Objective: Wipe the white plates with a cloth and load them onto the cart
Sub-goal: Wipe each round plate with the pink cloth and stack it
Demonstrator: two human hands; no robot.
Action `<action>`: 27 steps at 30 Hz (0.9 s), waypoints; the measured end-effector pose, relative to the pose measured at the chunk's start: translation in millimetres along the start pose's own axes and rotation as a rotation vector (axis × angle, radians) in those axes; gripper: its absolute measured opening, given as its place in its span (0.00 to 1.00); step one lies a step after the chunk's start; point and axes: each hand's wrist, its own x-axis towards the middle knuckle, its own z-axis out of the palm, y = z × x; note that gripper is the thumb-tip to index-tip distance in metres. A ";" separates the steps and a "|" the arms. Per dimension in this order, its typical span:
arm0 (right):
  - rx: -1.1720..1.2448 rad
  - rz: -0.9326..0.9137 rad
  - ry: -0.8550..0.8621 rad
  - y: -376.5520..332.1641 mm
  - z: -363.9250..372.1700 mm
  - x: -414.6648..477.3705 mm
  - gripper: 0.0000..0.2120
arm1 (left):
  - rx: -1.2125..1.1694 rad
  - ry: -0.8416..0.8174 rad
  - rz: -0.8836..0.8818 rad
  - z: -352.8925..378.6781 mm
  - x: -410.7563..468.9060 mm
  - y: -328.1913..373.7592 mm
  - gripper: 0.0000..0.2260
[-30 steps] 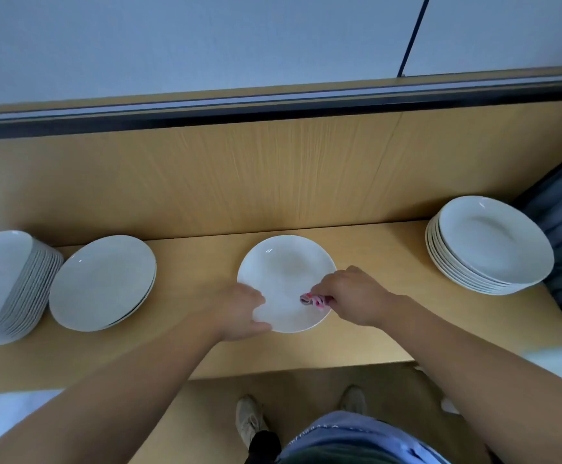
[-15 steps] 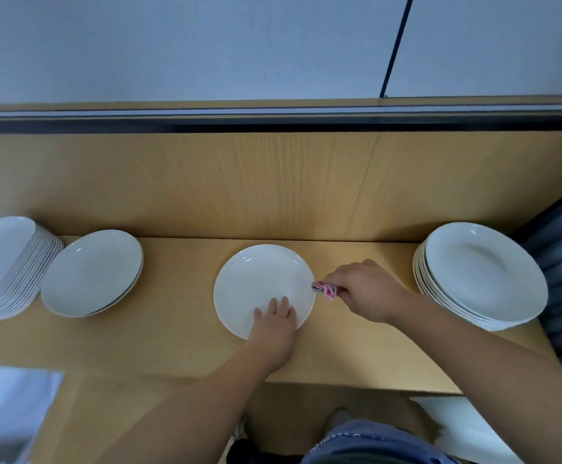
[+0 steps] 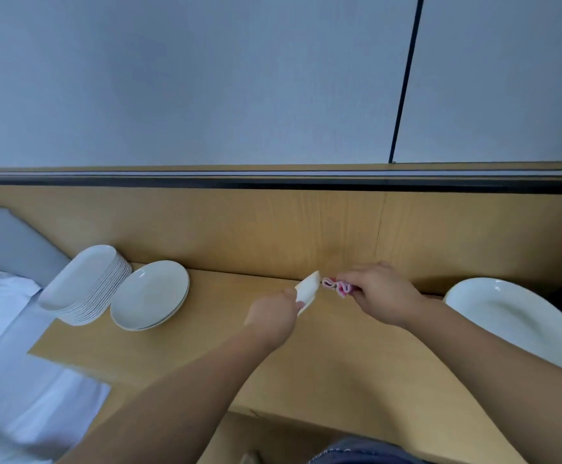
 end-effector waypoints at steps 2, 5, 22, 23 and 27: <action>0.003 -0.012 0.045 3.1 -11.4 3.3 0.07 | -0.145 0.032 -0.069 -12.6 -0.8 3.9 0.14; 0.018 -0.015 0.094 5.8 -24.7 5.3 0.09 | -0.335 0.112 -0.098 -20.4 -2.6 10.8 0.13; 0.019 0.003 0.059 0.3 -11.9 7.3 0.11 | -0.559 0.208 -0.157 -16.4 0.3 -0.8 0.13; 0.017 0.002 0.057 -2.2 -11.1 10.8 0.11 | -0.587 0.208 -0.172 -16.8 1.0 -5.9 0.13; 0.005 -0.012 0.057 -14.0 -4.2 31.1 0.09 | -0.651 0.201 -0.206 -16.4 2.4 -33.9 0.13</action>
